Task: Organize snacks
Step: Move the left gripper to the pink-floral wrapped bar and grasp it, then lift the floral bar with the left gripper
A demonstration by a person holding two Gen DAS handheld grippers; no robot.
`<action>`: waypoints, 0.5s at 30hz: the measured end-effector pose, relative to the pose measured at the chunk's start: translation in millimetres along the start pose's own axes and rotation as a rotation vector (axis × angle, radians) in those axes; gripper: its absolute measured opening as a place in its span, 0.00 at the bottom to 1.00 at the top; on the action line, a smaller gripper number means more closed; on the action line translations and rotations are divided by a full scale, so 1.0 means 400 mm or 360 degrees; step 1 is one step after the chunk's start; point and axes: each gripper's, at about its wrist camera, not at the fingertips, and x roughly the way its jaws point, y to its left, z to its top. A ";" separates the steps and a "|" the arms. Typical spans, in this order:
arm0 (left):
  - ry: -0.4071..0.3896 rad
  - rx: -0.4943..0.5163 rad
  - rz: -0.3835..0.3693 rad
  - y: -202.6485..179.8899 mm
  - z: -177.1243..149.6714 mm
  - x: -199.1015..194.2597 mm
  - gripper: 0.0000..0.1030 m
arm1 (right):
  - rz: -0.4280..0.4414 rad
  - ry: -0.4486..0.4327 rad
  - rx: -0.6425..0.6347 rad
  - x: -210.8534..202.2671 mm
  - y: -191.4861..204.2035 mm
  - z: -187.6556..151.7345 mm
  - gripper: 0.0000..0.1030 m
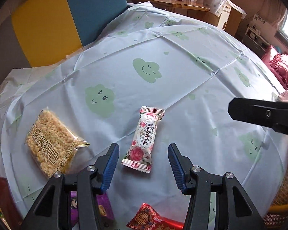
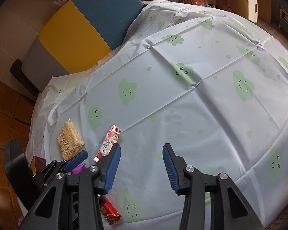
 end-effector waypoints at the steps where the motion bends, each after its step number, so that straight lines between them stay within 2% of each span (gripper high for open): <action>1: 0.0016 -0.0010 -0.0017 0.002 0.005 0.009 0.51 | 0.0001 0.0002 0.0004 0.000 -0.001 0.000 0.45; 5: 0.0072 -0.0021 -0.0040 0.003 0.019 0.043 0.50 | 0.0017 -0.0003 0.0022 -0.003 -0.005 0.002 0.45; 9: 0.0049 -0.0037 -0.0035 -0.001 0.027 0.048 0.49 | 0.0025 -0.0008 0.0036 -0.005 -0.008 0.003 0.45; 10: 0.0034 -0.0036 -0.0025 -0.003 0.027 0.049 0.41 | 0.0022 -0.0005 0.0036 -0.004 -0.008 0.003 0.45; 11: 0.0016 -0.0026 -0.0011 -0.006 0.025 0.047 0.27 | 0.0022 -0.0001 0.0039 -0.003 -0.008 0.003 0.45; 12: 0.0004 -0.0009 0.0003 -0.012 0.023 0.044 0.21 | 0.0026 -0.0001 0.0042 -0.003 -0.010 0.003 0.45; 15: -0.0017 0.0023 0.0052 -0.029 0.014 0.036 0.19 | 0.0022 -0.0010 0.0043 -0.006 -0.012 0.005 0.45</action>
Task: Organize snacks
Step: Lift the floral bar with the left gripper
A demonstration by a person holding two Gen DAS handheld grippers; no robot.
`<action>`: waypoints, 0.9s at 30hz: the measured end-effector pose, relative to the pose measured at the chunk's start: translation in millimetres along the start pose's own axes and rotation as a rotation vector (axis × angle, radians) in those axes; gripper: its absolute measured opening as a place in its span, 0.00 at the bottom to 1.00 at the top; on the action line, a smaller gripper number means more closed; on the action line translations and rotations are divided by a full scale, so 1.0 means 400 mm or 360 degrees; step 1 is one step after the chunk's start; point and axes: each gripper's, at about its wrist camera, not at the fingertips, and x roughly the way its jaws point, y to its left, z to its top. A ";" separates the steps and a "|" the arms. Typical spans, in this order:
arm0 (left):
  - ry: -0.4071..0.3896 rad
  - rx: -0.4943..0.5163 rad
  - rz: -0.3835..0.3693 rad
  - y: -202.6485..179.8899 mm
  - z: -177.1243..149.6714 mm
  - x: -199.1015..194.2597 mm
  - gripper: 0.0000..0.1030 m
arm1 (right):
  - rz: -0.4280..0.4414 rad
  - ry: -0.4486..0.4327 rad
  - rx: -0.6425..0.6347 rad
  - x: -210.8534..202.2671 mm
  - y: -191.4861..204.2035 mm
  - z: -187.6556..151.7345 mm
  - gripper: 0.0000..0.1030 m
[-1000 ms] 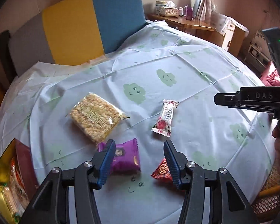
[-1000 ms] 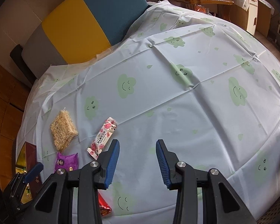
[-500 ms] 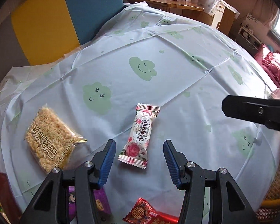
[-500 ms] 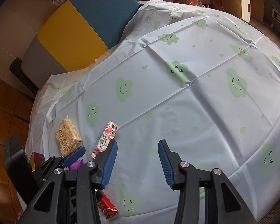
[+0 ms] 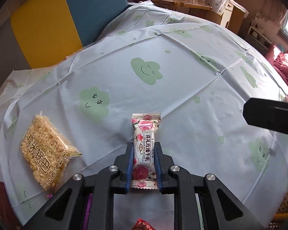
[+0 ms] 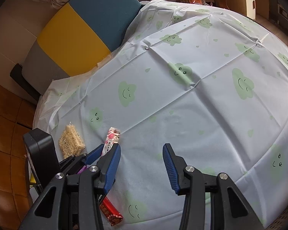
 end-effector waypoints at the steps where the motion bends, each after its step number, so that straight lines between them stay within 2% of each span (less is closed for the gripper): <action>1: -0.0006 -0.0005 0.0008 0.000 -0.007 -0.006 0.19 | 0.0004 0.0000 0.0004 -0.001 -0.001 0.000 0.45; 9: -0.0112 -0.0142 0.0027 0.050 -0.078 -0.113 0.19 | -0.0006 0.0020 -0.0015 0.004 0.000 -0.004 0.45; 17: -0.0225 -0.0308 0.0060 0.115 -0.172 -0.244 0.19 | -0.0055 0.0098 -0.0132 0.035 0.027 -0.016 0.45; 27: -0.0189 -0.0406 0.0141 0.143 -0.344 -0.299 0.19 | -0.0105 0.0174 -0.0232 0.060 0.043 -0.036 0.45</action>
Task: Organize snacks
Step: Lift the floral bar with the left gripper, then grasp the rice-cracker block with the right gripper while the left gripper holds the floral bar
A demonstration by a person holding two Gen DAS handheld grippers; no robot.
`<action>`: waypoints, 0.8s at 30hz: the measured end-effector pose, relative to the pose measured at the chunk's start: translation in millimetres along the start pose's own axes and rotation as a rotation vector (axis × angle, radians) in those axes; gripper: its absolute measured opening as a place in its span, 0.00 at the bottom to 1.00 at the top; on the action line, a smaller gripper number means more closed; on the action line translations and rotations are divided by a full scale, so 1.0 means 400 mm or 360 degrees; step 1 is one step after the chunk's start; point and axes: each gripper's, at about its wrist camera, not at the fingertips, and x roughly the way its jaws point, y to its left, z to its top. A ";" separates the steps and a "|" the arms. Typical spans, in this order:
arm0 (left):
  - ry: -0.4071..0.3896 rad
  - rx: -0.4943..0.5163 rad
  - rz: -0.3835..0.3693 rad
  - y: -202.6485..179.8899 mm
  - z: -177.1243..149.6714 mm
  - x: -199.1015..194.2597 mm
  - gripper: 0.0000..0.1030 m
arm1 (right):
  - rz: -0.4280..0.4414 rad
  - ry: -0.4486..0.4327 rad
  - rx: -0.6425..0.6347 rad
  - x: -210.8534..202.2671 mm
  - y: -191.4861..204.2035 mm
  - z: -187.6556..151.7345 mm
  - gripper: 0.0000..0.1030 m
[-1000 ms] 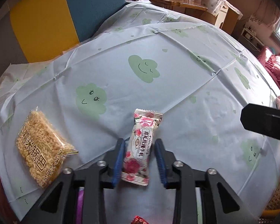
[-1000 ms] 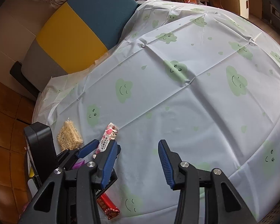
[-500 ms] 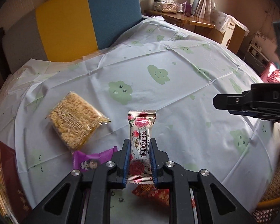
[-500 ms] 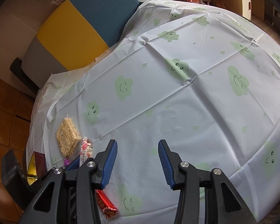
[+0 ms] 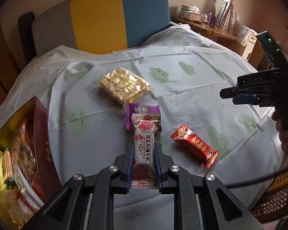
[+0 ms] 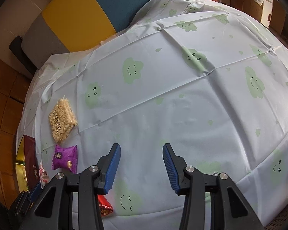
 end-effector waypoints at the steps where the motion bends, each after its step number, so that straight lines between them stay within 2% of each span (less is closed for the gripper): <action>1: 0.0013 -0.0012 -0.0007 0.007 -0.018 -0.004 0.19 | -0.0003 0.0003 -0.0006 0.001 0.002 -0.001 0.45; 12: 0.0116 -0.0052 0.0037 0.020 -0.162 0.001 0.19 | -0.0050 0.0108 -0.0113 0.038 0.027 -0.018 0.45; 18: 0.0040 -0.0055 0.0049 0.016 -0.191 -0.010 0.19 | -0.0073 0.0147 -0.0159 0.052 0.037 -0.026 0.45; 22: -0.0004 -0.0069 0.0024 0.022 -0.199 -0.011 0.19 | -0.0013 0.0173 -0.0219 0.058 0.059 -0.032 0.45; 24: -0.0021 -0.0076 0.0022 0.022 -0.203 -0.011 0.20 | -0.0025 0.0194 -0.0267 0.068 0.076 -0.041 0.45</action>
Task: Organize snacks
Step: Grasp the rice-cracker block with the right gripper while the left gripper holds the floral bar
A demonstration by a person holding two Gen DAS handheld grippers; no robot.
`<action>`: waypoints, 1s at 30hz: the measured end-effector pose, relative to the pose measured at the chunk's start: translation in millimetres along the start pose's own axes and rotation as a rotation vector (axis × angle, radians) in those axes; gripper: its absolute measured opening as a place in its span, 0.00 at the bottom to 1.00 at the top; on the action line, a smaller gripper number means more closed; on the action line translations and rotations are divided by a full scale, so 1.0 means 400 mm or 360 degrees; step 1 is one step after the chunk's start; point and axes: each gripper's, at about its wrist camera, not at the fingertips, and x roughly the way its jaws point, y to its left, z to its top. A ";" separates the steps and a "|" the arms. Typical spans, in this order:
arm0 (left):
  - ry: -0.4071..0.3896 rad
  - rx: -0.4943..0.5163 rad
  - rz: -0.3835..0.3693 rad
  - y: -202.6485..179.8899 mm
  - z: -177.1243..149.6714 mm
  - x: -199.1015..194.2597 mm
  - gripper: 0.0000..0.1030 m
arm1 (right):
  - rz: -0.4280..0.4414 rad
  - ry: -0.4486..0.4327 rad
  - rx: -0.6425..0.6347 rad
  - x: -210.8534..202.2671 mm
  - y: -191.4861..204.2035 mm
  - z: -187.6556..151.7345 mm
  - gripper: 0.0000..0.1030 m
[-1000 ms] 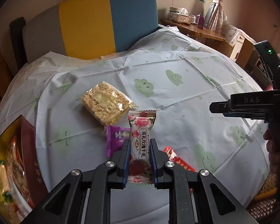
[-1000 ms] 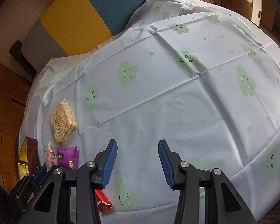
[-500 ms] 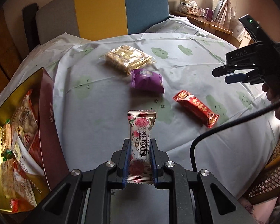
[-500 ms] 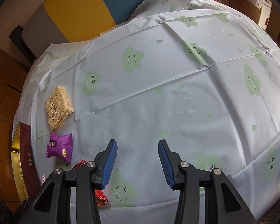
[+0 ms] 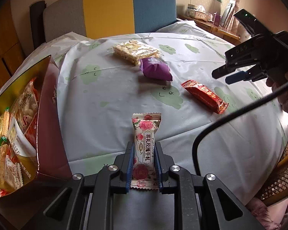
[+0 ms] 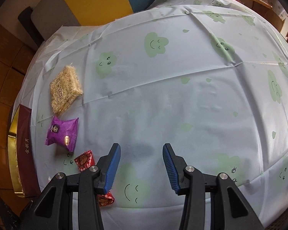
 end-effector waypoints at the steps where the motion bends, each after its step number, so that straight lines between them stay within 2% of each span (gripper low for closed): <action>1: -0.0003 -0.0001 0.0000 0.000 -0.001 0.000 0.20 | -0.0003 0.0017 -0.0024 0.007 0.007 -0.004 0.45; 6: -0.0029 -0.0014 -0.0011 0.003 -0.006 -0.001 0.20 | -0.0053 0.0057 -0.0133 0.028 0.039 -0.017 0.45; 11: -0.0041 0.0016 -0.0012 0.003 -0.005 -0.007 0.19 | -0.0071 0.0059 -0.0153 0.032 0.044 -0.016 0.46; 15: -0.0053 0.0017 -0.0033 0.008 -0.009 -0.011 0.19 | -0.0062 0.0054 -0.0196 0.040 0.056 -0.018 0.59; 18: -0.0084 0.0017 -0.0056 0.013 -0.017 -0.009 0.19 | -0.0121 0.0048 -0.0263 0.039 0.080 -0.029 0.61; 22: -0.0109 0.0016 -0.0068 0.015 -0.020 -0.008 0.19 | -0.0016 0.0038 -0.0249 0.035 0.108 -0.012 0.61; 24: -0.0116 0.0016 -0.0071 0.014 -0.020 -0.007 0.19 | 0.0014 -0.0014 -0.0310 0.031 0.149 0.009 0.63; 27: -0.0118 0.0015 -0.0068 0.012 -0.021 -0.009 0.19 | 0.0103 -0.0094 -0.0408 0.031 0.217 0.053 0.71; 30: -0.0115 0.0007 -0.0073 0.012 -0.020 -0.009 0.19 | 0.0132 -0.0123 -0.0527 0.055 0.294 0.101 0.72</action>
